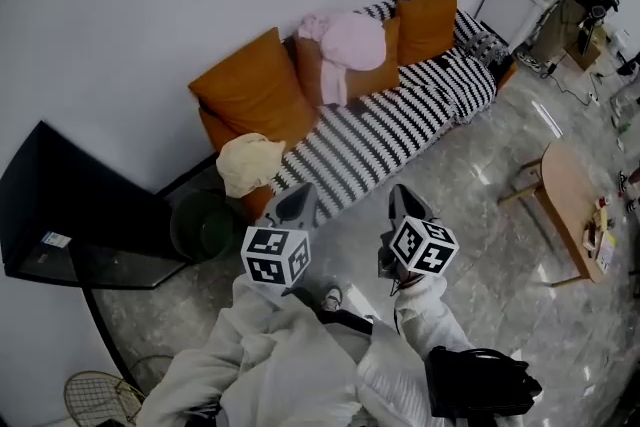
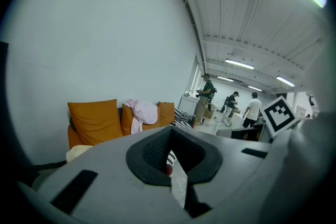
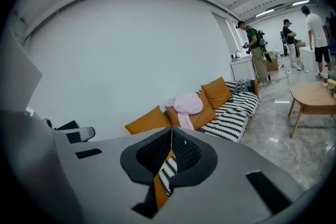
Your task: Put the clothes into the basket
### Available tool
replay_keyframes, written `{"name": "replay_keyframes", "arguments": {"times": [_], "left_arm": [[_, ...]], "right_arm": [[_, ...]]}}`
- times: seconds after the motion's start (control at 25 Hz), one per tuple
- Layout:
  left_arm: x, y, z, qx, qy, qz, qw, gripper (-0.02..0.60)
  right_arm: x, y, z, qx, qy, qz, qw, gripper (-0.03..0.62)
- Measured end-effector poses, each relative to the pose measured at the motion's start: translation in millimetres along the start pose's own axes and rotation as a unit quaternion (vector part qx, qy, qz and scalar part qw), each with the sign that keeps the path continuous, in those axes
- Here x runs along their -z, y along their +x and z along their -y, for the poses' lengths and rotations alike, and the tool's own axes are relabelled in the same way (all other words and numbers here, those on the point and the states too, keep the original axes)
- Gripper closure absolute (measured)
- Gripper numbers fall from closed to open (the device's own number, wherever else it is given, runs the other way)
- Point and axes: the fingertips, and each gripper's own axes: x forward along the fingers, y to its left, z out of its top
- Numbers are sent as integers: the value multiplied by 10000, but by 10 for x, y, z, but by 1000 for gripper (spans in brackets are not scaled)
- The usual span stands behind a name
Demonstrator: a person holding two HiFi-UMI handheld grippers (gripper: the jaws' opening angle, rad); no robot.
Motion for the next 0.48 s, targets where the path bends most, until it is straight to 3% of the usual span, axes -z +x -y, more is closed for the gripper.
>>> {"name": "replay_keyframes", "arguments": {"times": [0.28, 0.48], "left_arm": [[84, 128, -413, -494, -226, -120, 9985, 581], [-17, 288, -805, -761, -367, -11, 9964, 581]], "right_arm": [[215, 597, -144, -325, 59, -471, 9983, 569], [158, 1054, -420, -604, -175, -633, 9960, 569]]}}
